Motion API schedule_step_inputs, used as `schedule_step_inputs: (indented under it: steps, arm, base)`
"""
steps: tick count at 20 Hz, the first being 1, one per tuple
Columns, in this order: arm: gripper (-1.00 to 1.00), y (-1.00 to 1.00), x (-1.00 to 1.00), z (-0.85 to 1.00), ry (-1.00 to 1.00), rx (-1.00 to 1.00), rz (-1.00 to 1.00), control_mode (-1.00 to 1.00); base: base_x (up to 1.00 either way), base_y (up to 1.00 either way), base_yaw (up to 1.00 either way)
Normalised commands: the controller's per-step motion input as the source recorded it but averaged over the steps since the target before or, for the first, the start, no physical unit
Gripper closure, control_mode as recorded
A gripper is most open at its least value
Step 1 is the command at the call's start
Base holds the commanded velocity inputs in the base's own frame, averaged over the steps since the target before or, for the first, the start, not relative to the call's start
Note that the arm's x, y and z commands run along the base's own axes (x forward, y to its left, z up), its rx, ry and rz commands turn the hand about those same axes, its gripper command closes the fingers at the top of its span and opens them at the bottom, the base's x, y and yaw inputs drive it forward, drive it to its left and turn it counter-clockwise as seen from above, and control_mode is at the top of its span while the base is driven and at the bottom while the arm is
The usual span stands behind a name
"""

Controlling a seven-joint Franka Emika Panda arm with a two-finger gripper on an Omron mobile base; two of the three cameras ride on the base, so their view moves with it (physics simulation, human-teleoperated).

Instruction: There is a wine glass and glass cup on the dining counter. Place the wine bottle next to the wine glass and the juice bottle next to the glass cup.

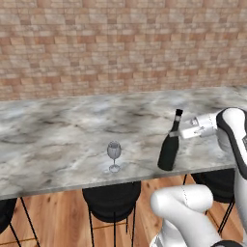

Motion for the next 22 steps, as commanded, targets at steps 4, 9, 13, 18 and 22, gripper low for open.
schedule_step_inputs:
  steps: [4, 9, 13, 18, 22]
  arm:
    - [1.0, 0.02, 0.19, -0.17, -0.2, 0.0, 0.11, -1.0]
    - [1.0, 0.07, 0.24, -0.06, -0.17, 0.01, 0.06, -1.0]
    - [1.0, 0.1, 0.25, 0.0, 0.0, 0.0, 0.0, -1.0]
    - [1.0, 0.12, 0.21, 0.0, 0.01, 0.0, 0.0, -1.0]
    - [1.0, 0.17, 0.2, -0.1, 0.0, 0.0, 0.0, -1.0]
  base:
    - [0.0, 0.0, 0.0]
    - [0.0, 0.0, 0.0]
    - [0.0, 0.0, 0.0]
    - [0.0, 0.0, 0.0]
    - [0.0, 0.0, 0.0]
